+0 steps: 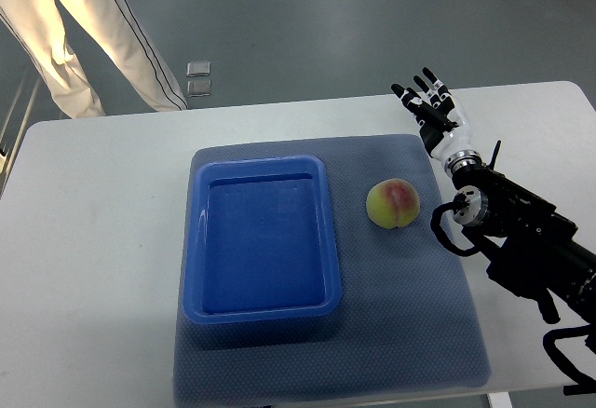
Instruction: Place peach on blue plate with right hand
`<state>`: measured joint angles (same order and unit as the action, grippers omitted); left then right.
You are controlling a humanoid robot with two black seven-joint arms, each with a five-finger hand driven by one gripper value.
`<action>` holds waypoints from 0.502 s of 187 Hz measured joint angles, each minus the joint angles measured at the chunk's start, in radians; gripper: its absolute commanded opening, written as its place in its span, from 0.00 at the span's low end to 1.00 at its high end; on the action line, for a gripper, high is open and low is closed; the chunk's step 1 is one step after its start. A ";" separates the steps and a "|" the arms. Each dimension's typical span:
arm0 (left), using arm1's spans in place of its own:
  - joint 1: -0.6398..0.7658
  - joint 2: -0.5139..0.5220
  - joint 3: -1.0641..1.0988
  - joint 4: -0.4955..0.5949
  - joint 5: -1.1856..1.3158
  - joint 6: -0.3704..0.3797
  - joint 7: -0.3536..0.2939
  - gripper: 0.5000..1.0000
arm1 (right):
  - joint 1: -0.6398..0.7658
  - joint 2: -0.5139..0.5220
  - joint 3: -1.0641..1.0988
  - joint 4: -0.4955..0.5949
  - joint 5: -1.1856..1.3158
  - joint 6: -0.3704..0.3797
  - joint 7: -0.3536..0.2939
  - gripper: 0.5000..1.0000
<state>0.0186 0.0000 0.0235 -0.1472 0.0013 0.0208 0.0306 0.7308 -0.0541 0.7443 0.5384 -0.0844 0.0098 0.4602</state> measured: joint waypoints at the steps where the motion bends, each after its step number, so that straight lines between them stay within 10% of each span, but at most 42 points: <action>1: 0.000 0.000 0.000 0.000 0.000 0.000 0.000 1.00 | 0.000 0.000 0.000 0.000 0.000 0.000 0.000 0.86; 94: 0.000 0.000 0.001 0.002 0.000 -0.001 0.000 1.00 | 0.000 0.000 0.003 0.002 0.002 -0.003 0.000 0.86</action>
<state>0.0184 0.0000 0.0245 -0.1453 0.0014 0.0199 0.0307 0.7306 -0.0537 0.7471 0.5400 -0.0828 0.0073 0.4601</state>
